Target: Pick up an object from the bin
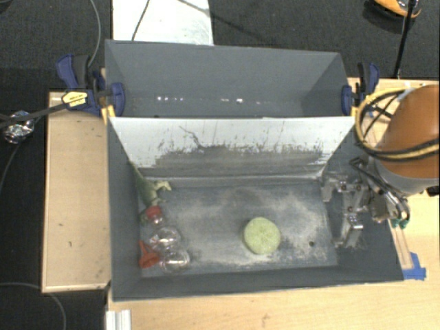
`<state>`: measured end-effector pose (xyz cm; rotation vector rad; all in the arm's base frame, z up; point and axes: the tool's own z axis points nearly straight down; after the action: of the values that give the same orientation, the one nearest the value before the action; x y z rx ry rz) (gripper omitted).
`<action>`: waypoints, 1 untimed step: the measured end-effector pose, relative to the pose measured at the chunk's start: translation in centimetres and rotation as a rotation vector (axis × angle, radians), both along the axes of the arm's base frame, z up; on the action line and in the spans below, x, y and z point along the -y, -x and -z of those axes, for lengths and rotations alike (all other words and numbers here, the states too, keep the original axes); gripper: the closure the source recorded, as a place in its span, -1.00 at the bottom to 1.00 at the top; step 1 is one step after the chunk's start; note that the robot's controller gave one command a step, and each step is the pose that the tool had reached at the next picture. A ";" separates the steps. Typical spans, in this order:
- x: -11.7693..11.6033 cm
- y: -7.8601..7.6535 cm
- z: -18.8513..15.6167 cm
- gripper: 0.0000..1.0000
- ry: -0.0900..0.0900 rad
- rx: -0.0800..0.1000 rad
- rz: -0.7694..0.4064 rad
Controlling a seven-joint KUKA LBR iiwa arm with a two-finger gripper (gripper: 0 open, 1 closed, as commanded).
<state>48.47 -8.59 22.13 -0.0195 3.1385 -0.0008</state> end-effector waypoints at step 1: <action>0.0 0.0 0.0 -1.00 0.000 0.000 -0.001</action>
Offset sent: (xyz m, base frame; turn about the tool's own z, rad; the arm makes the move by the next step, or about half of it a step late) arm -0.0082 0.0251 -0.1405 -0.0911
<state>48.47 -8.59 22.13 -0.0206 3.1385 -0.0009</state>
